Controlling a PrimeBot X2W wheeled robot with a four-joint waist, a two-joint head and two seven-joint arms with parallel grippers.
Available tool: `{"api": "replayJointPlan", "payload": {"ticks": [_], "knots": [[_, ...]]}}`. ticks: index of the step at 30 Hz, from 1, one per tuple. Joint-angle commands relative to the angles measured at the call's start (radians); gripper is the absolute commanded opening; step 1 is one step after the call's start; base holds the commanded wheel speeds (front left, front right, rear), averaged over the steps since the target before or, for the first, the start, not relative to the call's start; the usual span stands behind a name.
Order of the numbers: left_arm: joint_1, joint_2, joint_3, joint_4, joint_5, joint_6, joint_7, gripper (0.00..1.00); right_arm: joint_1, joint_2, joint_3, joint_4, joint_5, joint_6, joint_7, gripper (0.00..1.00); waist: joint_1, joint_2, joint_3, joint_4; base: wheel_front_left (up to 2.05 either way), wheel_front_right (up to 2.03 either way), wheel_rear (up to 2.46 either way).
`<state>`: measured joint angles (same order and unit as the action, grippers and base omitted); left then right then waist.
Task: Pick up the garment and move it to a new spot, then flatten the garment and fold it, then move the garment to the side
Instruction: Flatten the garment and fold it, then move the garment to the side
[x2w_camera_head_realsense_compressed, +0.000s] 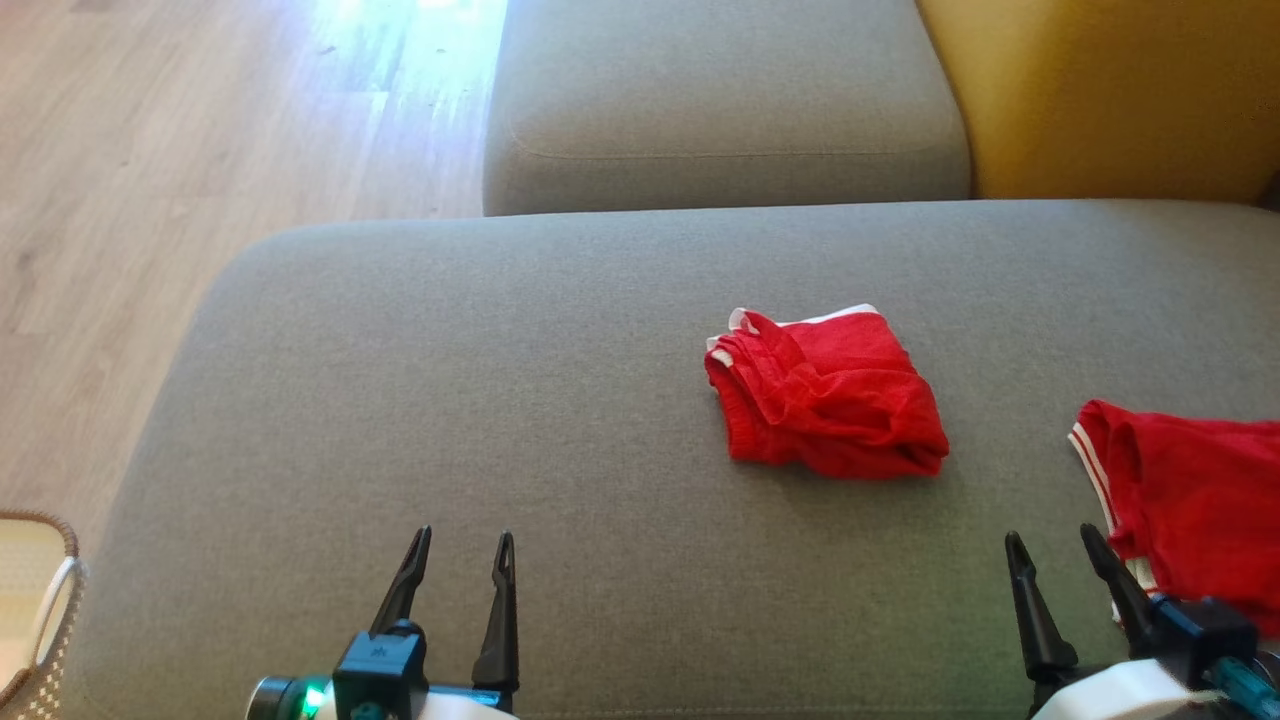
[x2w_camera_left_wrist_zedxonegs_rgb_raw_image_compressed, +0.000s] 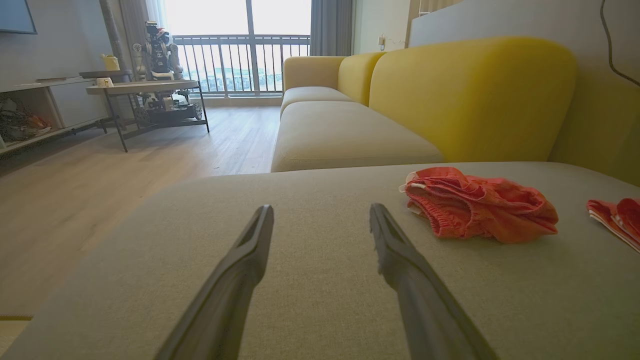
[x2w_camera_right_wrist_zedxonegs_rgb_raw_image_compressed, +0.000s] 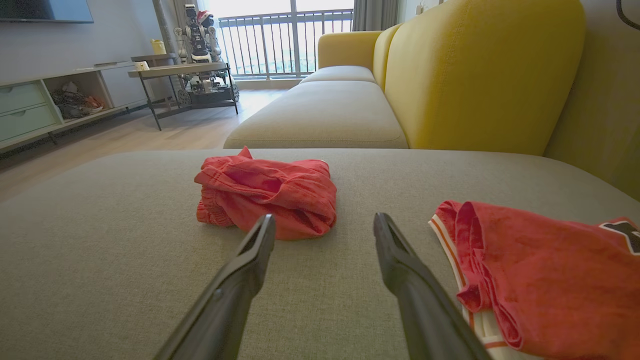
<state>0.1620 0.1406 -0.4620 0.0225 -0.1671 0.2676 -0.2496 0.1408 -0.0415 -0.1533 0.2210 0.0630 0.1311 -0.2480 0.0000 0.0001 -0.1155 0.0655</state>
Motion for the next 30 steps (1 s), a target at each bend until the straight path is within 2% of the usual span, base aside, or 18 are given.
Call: {"api": "replayJointPlan", "payload": {"ticks": [1,9,14,15,16,17,18,23,30], "knots": [[-0.036,-0.015,0.044,-0.026,0.013,-0.008,-0.012,1.00,-0.028,-0.009,0.016,-0.024,0.003,0.000,-0.013,1.00,0.0000,-0.0001,-0.003,0.009,0.00,0.00,0.00],[-0.022,-0.032,0.060,-0.024,0.037,-0.030,-0.012,1.00,-0.030,-0.009,0.006,-0.020,0.006,0.000,-0.014,1.00,0.0000,-0.0001,-0.007,0.032,0.00,0.00,0.00],[-0.023,-0.041,0.065,-0.022,0.048,-0.043,-0.012,1.00,-0.084,-0.009,0.020,0.039,0.037,0.000,0.014,1.00,0.0000,-0.0001,0.008,0.046,0.00,0.00,0.00],[-0.025,-0.043,0.064,-0.021,0.051,-0.046,-0.012,1.00,-0.109,-0.009,0.024,0.056,0.048,0.000,0.030,0.85,0.0000,-0.0001,0.013,0.051,0.00,0.00,0.00],[-0.028,-0.046,0.063,-0.019,0.052,-0.049,-0.012,1.00,-0.138,-0.009,0.027,0.073,0.057,0.000,0.045,0.44,0.0000,-0.0001,0.020,0.056,0.00,0.00,0.00],[-0.028,-0.046,0.063,-0.019,0.052,-0.049,-0.012,1.00,-0.138,-0.009,0.027,0.073,0.057,0.000,0.045,0.44,0.0000,-0.0001,0.020,0.056,0.00,0.00,0.00],[-0.036,-0.051,0.060,-0.014,0.056,-0.055,-0.012,1.00,-0.205,-0.009,0.032,0.106,0.058,0.000,0.071,0.00,0.0000,-0.0001,0.034,0.069,0.00,0.00,0.00],[-0.053,-0.063,0.044,0.001,0.060,-0.070,-0.012,1.00,-0.355,-0.010,0.028,0.193,0.027,0.000,0.123,0.00,0.0000,-0.0001,0.061,0.110,0.00,0.00,0.00],[-0.084,-0.077,0.018,0.021,0.061,-0.094,-0.012,1.00,-0.602,-0.074,0.029,0.438,-0.021,0.000,0.297,0.00,0.0000,-0.0001,0.100,0.185,0.00,0.00,0.00]]}}
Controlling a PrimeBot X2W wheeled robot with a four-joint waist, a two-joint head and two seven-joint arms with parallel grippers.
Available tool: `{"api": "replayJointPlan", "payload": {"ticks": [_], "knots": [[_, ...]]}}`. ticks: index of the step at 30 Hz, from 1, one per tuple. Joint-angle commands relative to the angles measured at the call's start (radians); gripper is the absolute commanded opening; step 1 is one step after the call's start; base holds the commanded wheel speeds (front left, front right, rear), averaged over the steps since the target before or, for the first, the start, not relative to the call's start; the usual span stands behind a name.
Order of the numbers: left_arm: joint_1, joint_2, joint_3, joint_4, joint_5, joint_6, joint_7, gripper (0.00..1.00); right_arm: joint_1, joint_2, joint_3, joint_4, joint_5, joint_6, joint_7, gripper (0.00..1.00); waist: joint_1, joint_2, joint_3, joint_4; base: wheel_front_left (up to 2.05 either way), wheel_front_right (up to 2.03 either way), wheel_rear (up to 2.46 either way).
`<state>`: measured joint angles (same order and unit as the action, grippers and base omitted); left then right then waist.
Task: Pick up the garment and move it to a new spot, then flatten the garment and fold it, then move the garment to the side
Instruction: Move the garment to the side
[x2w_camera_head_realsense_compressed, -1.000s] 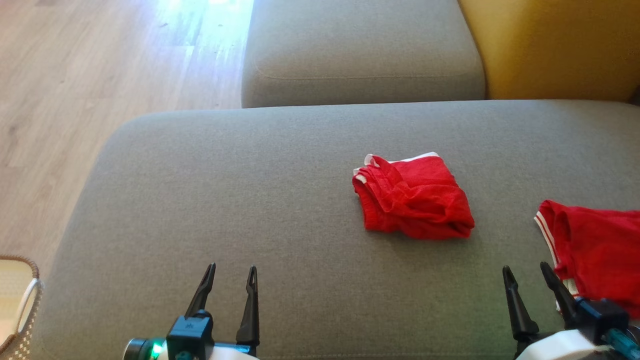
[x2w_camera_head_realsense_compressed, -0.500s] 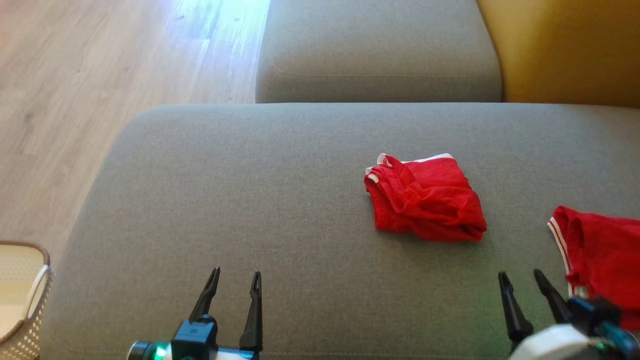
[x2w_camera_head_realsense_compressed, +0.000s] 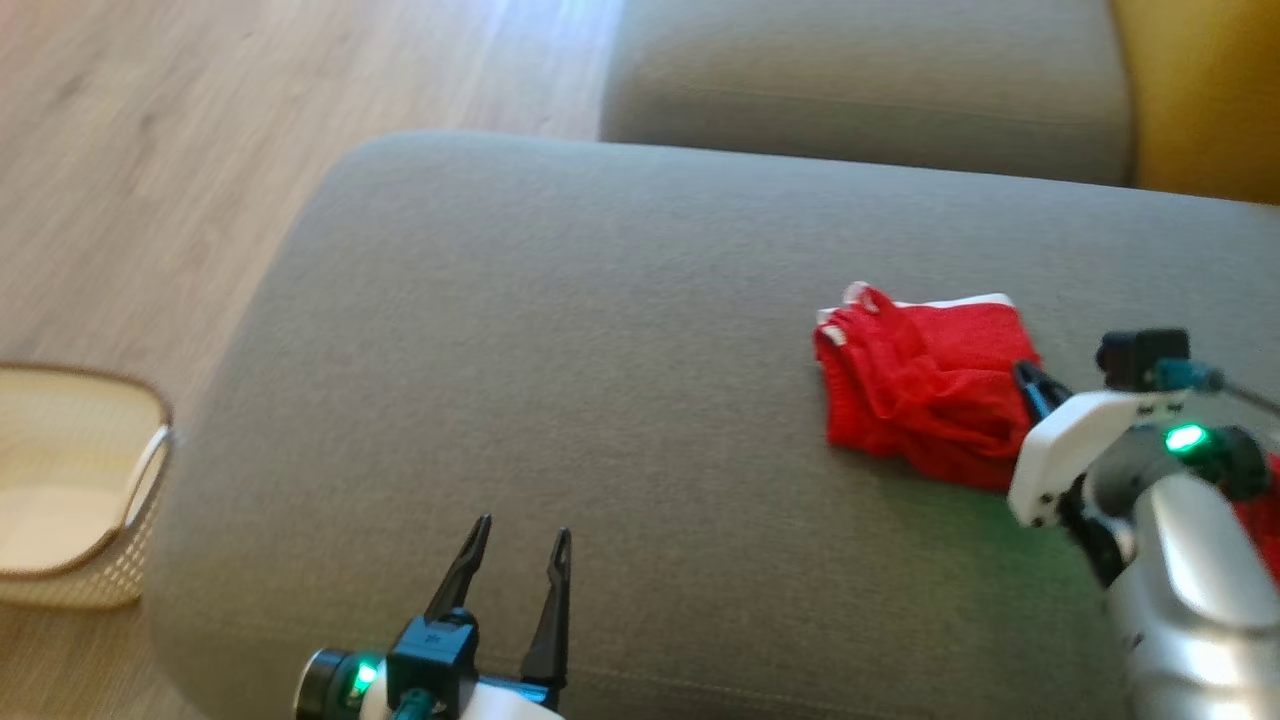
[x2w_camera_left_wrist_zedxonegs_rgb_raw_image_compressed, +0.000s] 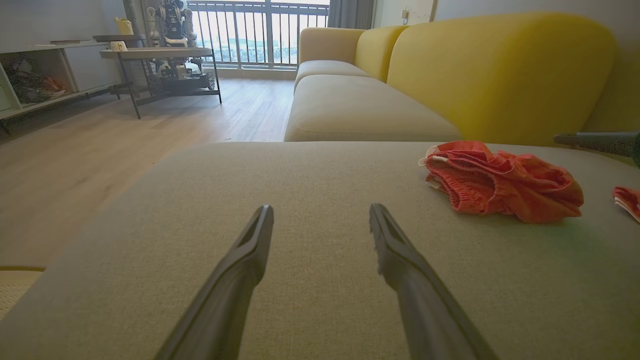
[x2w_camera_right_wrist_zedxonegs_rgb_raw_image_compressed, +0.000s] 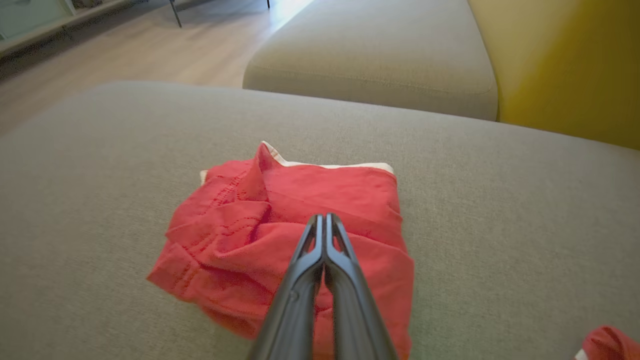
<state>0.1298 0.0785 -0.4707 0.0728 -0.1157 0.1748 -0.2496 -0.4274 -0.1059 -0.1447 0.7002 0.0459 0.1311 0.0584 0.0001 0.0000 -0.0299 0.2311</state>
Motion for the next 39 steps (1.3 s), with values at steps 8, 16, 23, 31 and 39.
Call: {"api": "replayJointPlan", "payload": {"ticks": [8,16,23,31,39], "knots": [[-0.075,-0.022,0.009,-0.001,0.004,-0.018,-0.012,1.00,-0.198,-0.078,0.064,0.217,-0.065,0.000,0.058,0.00,-0.0001,0.0000,0.031,0.074,0.00,0.00,0.00],[-0.095,-0.025,-0.006,0.027,0.002,-0.038,-0.012,1.00,-0.269,-0.049,0.051,0.421,-0.124,0.000,0.051,0.00,-0.0001,0.0000,0.030,0.094,0.00,0.00,0.00],[-0.094,-0.026,0.002,0.038,-0.003,-0.042,-0.012,1.00,-0.292,0.035,0.127,0.505,-0.066,0.000,-0.045,0.00,-0.0001,0.0000,0.017,0.088,0.00,0.00,0.00],[-0.093,-0.027,0.003,0.038,-0.002,-0.052,-0.012,1.00,-0.202,0.055,0.559,0.345,0.333,0.000,-0.049,0.00,-0.0001,0.0000,-0.006,0.049,0.00,0.00,0.00],[-0.065,-0.027,0.026,0.022,-0.001,-0.043,-0.012,1.00,-0.141,-0.034,0.709,0.156,0.553,0.000,-0.164,0.37,-0.0001,0.0000,-0.033,-0.029,0.00,0.00,0.00]]}}
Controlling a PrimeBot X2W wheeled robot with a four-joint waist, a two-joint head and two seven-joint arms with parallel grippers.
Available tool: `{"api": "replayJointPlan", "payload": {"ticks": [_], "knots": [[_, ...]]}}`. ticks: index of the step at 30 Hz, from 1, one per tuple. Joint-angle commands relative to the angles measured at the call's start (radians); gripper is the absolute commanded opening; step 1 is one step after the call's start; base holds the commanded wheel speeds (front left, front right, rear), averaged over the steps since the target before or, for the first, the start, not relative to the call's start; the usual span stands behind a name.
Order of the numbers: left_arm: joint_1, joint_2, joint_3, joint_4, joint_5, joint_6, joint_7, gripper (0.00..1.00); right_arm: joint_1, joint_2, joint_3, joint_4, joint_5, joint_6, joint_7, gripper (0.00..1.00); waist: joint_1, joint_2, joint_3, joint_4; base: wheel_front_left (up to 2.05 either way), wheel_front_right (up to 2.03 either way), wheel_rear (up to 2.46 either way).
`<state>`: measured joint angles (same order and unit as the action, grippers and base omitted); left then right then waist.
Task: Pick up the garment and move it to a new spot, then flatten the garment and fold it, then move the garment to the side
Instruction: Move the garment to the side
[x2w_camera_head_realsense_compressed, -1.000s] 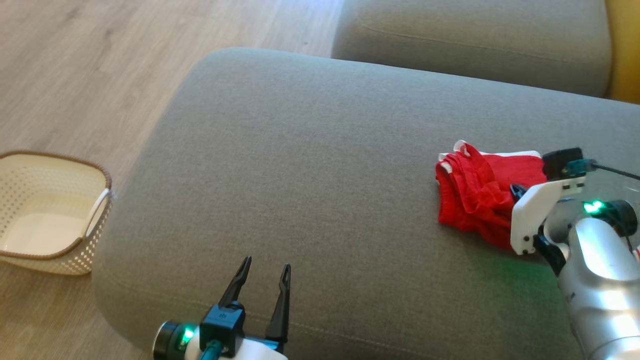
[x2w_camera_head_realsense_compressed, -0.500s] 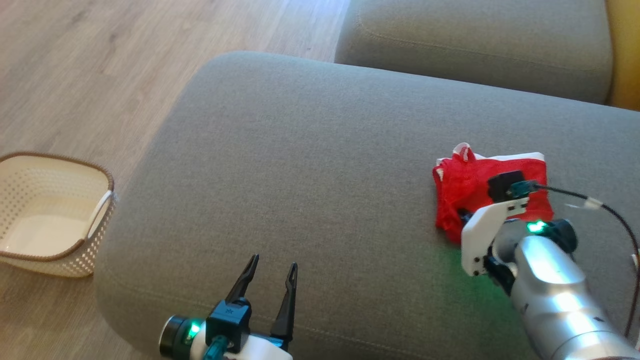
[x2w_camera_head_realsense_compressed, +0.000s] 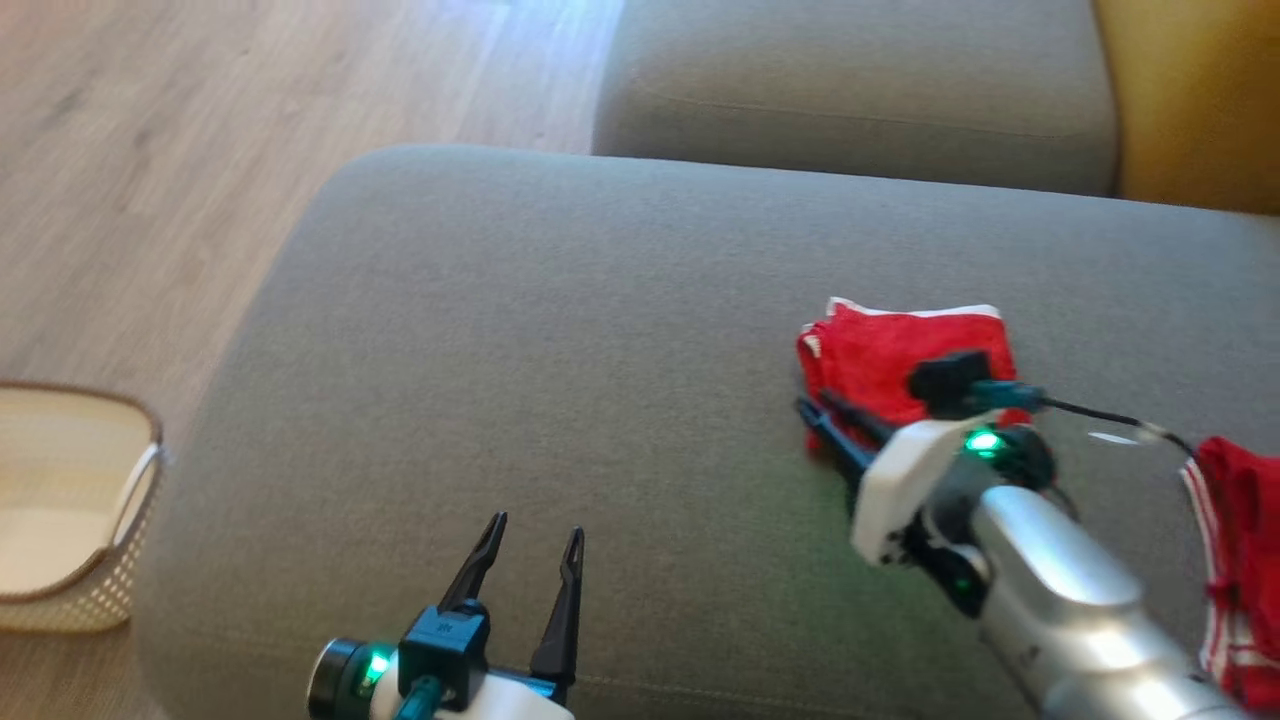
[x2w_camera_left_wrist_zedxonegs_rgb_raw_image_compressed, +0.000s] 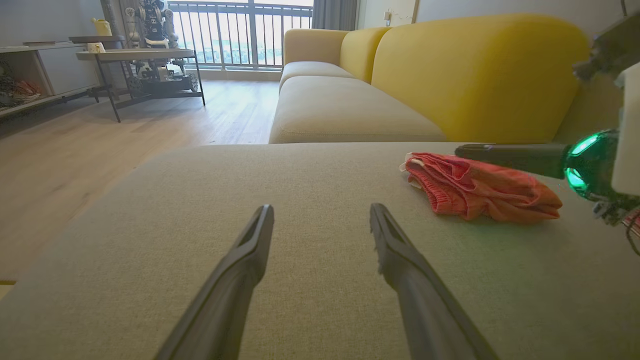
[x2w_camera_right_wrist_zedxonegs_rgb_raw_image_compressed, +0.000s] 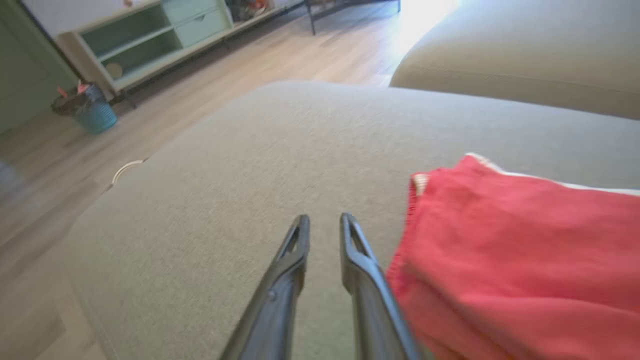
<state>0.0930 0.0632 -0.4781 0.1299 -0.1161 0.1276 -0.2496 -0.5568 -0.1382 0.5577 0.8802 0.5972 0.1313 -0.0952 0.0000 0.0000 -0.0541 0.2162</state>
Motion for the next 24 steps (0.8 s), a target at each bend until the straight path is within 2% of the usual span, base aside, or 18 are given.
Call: {"api": "replayJointPlan", "payload": {"ticks": [1,2,7,11,15,18,21,24], "knots": [[-0.026,-0.012,0.037,-0.039,-0.001,0.006,-0.012,1.00,-0.004,-0.019,0.003,-0.037,0.014,-0.001,-0.035,0.72,0.0000,0.0000,-0.011,-0.025,0.00,0.00,0.00],[-0.023,-0.012,0.040,-0.042,-0.001,0.008,-0.012,1.00,0.004,-0.037,-0.008,-0.044,0.021,-0.001,-0.063,1.00,0.0000,0.0000,-0.014,-0.034,0.00,0.00,0.00],[-0.009,-0.012,0.069,-0.059,-0.008,0.028,-0.012,1.00,0.056,-0.092,-0.121,-0.086,0.013,-0.001,-0.159,1.00,0.0000,0.0000,-0.024,-0.077,0.00,0.00,0.00],[0.001,-0.012,0.101,-0.075,-0.021,0.049,-0.012,1.00,0.159,-0.105,-0.320,-0.227,-0.080,-0.001,-0.166,1.00,0.0000,0.0000,-0.033,-0.099,0.00,0.00,0.00],[0.015,-0.013,0.135,-0.088,-0.029,0.071,-0.012,1.00,0.352,-0.048,-0.515,-0.455,-0.239,-0.001,-0.166,1.00,0.0000,0.0000,-0.047,-0.122,0.00,0.00,0.00],[0.021,-0.011,0.147,-0.087,-0.017,0.074,-0.012,1.00,0.490,0.012,-0.608,-0.607,-0.360,-0.001,-0.166,1.00,0.0000,0.0000,-0.056,-0.136,0.00,0.00,0.00],[0.024,-0.010,0.159,-0.089,-0.006,0.074,-0.012,1.00,0.599,0.051,-0.651,-0.726,-0.464,-0.001,-0.166,1.00,0.0000,0.0000,-0.062,-0.147,0.00,0.00,0.00],[0.030,-0.009,0.162,-0.087,0.008,0.068,-0.012,1.00,0.675,0.072,-0.659,-0.768,-0.510,-0.001,-0.166,1.00,0.0000,0.0000,-0.068,-0.156,0.00,0.00,0.00]]}}
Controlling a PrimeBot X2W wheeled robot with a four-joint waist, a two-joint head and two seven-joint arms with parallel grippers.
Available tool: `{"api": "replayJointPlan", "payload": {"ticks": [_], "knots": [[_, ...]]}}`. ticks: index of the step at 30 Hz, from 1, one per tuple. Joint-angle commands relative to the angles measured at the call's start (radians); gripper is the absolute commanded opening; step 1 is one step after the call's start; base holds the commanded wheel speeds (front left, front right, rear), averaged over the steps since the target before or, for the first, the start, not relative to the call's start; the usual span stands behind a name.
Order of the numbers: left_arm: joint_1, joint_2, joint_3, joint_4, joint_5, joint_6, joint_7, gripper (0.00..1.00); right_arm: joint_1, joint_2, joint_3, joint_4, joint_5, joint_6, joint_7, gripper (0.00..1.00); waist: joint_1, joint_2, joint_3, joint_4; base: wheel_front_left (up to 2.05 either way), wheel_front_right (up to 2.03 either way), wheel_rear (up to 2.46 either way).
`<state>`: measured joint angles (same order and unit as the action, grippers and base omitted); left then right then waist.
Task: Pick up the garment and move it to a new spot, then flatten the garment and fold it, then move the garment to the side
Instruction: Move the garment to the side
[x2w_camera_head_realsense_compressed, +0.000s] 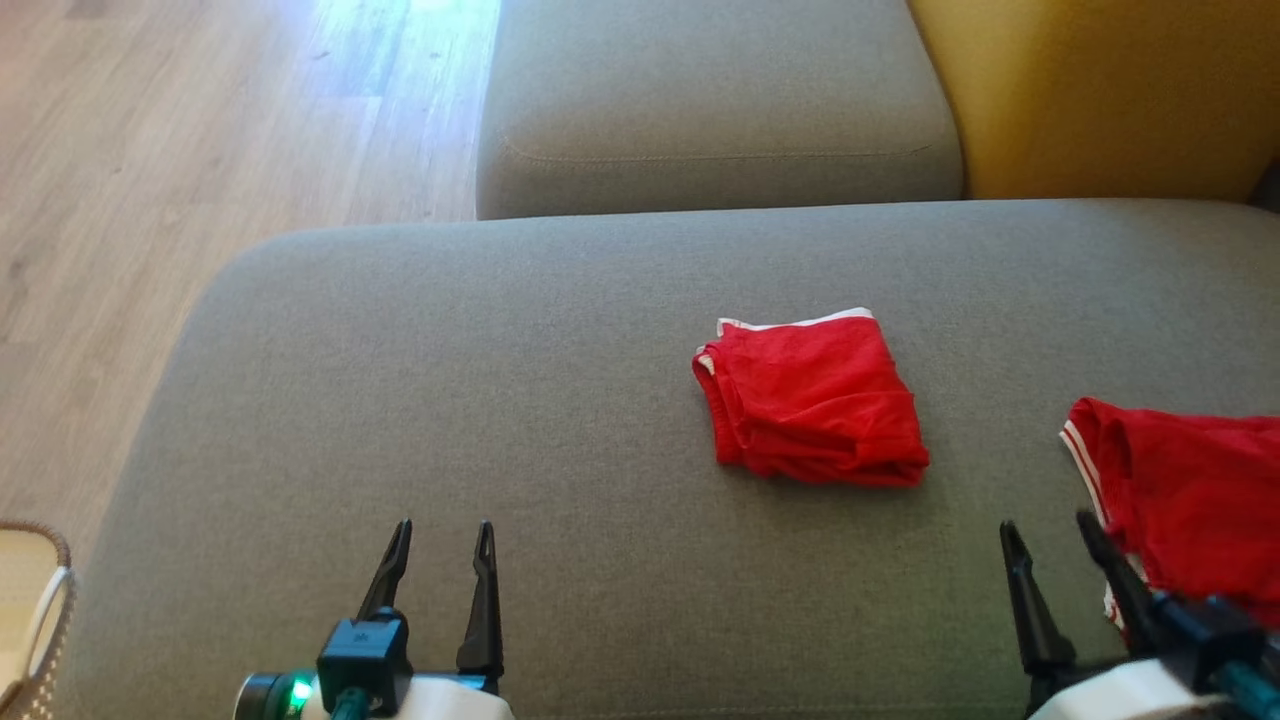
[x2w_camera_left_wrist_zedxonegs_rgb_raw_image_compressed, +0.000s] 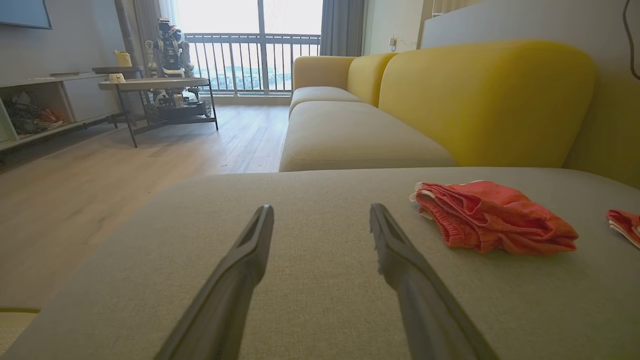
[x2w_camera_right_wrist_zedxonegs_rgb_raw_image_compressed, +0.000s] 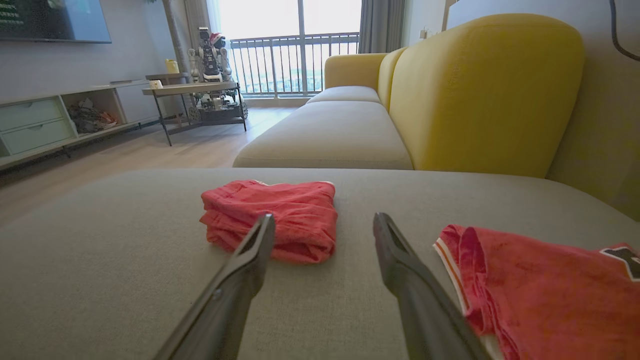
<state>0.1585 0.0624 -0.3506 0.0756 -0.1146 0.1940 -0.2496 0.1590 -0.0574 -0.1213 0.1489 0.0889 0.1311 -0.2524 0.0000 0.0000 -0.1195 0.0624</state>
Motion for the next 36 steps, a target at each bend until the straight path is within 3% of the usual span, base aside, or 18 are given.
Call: {"api": "replayJointPlan", "payload": {"ticks": [1,20,24,27,32,36], "knots": [[-0.033,-0.008,0.034,-0.030,0.008,-0.001,-0.012,1.00,-0.024,-0.004,0.022,-0.042,-0.009,0.000,-0.009,1.00,0.0000,0.0000,-0.004,-0.005,0.00,0.00,0.00],[-0.017,-0.011,0.017,0.000,0.019,-0.012,-0.012,1.00,0.023,0.007,0.010,-0.035,0.032,0.000,-0.009,1.00,0.0000,0.0000,-0.012,0.005,0.00,0.00,0.00],[-0.024,-0.011,0.001,0.010,0.021,-0.022,-0.012,1.00,-0.056,0.007,0.045,0.092,0.116,0.000,-0.002,1.00,0.0000,0.0000,0.006,0.018,0.00,0.00,0.00],[-0.038,-0.012,-0.015,0.020,0.018,-0.031,-0.012,1.00,-0.180,0.007,0.062,0.189,0.242,0.000,0.042,1.00,0.0000,0.0000,0.031,0.038,0.00,0.00,0.00],[-0.060,-0.012,-0.053,0.035,0.012,-0.043,-0.012,1.00,-0.399,-0.014,0.025,0.356,0.347,0.000,0.186,1.00,0.0000,0.0000,0.078,0.096,0.00,0.00,0.00],[-0.075,-0.012,-0.080,0.046,0.005,-0.044,-0.012,1.00,-0.533,-0.081,-0.023,0.506,0.390,0.000,0.328,1.00,0.0000,0.0000,0.104,0.150,0.00,0.00,0.00]]}}
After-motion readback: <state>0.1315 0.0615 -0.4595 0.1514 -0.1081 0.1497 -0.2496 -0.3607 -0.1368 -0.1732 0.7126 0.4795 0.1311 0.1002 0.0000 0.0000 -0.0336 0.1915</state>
